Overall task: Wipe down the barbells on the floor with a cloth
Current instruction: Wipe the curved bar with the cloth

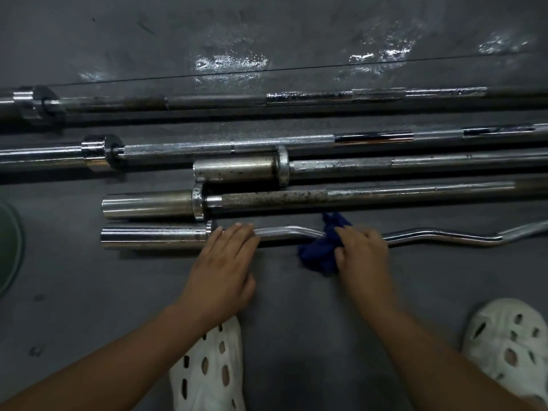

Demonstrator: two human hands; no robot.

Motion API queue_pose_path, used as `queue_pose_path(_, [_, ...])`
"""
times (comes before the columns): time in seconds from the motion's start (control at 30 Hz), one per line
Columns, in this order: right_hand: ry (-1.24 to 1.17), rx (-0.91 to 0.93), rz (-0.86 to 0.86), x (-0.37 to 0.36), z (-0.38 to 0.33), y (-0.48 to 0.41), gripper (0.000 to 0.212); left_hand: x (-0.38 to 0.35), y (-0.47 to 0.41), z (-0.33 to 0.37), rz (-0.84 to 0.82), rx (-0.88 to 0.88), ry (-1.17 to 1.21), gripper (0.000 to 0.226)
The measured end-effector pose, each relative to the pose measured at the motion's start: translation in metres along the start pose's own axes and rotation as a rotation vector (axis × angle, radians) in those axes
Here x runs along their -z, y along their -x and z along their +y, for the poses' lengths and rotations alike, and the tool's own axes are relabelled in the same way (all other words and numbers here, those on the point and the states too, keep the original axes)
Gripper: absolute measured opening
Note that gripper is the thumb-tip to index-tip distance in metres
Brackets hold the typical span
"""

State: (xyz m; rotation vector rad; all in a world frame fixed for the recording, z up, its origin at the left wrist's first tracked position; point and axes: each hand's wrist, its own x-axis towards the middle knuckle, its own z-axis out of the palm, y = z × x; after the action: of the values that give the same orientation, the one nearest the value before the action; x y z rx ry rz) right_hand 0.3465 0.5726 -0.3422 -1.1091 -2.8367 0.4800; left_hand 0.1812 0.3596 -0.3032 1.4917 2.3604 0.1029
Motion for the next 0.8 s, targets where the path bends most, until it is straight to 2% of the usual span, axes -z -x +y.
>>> queue_pose_path(0.03, [-0.060, -0.086, 0.019, -0.004, -0.011, 0.006, 0.037, 0.000, -0.002, 0.002, -0.001, 0.006, -0.001, 0.064])
queue_pose_path(0.07, [-0.108, -0.090, 0.019, -0.008, -0.028, 0.009, 0.042, -0.001, -0.004, 0.004, -0.006, 0.004, 0.005, 0.065])
queue_pose_path(0.13, [-0.106, 0.089, -0.007, -0.015, -0.053, 0.006, 0.045, -0.002, -0.006, 0.012, -0.014, -0.024, 0.007, 0.066])
queue_pose_path(0.2, [-0.050, 0.264, -0.042, -0.011, -0.045, -0.006, 0.048, -0.002, -0.005, 0.011, -0.013, -0.047, -0.003, 0.067])
queue_pose_path(0.23, [-0.033, 0.253, -0.053, -0.006, -0.031, -0.010, 0.045, -0.001, -0.004, 0.008, -0.007, -0.044, -0.006, 0.068])
queue_pose_path(0.33, [-0.052, -0.047, -0.024, 0.001, 0.001, -0.004, 0.031, 0.000, -0.002, -0.003, -0.002, 0.002, -0.013, 0.069])
queue_pose_path(0.37, [-0.049, -0.091, -0.021, 0.001, -0.003, -0.001, 0.032, -0.001, -0.003, -0.004, -0.006, 0.010, -0.014, 0.068])
queue_pose_path(0.43, [-0.065, -0.041, -0.050, -0.002, -0.021, -0.003, 0.035, -0.002, -0.004, -0.002, -0.019, 0.016, -0.003, 0.067])
queue_pose_path(0.57, [-0.093, 0.079, -0.234, 0.004, -0.033, -0.024, 0.038, -0.004, -0.003, -0.005, -0.035, 0.005, 0.001, 0.069])
queue_pose_path(0.7, [0.034, 0.195, -0.454, 0.009, -0.032, -0.042, 0.042, -0.006, -0.010, -0.005, -0.040, -0.016, -0.022, 0.070])
queue_pose_path(0.8, [0.081, 0.248, -0.552, 0.011, -0.035, -0.058, 0.035, -0.006, -0.017, -0.001, -0.032, -0.031, -0.029, 0.070])
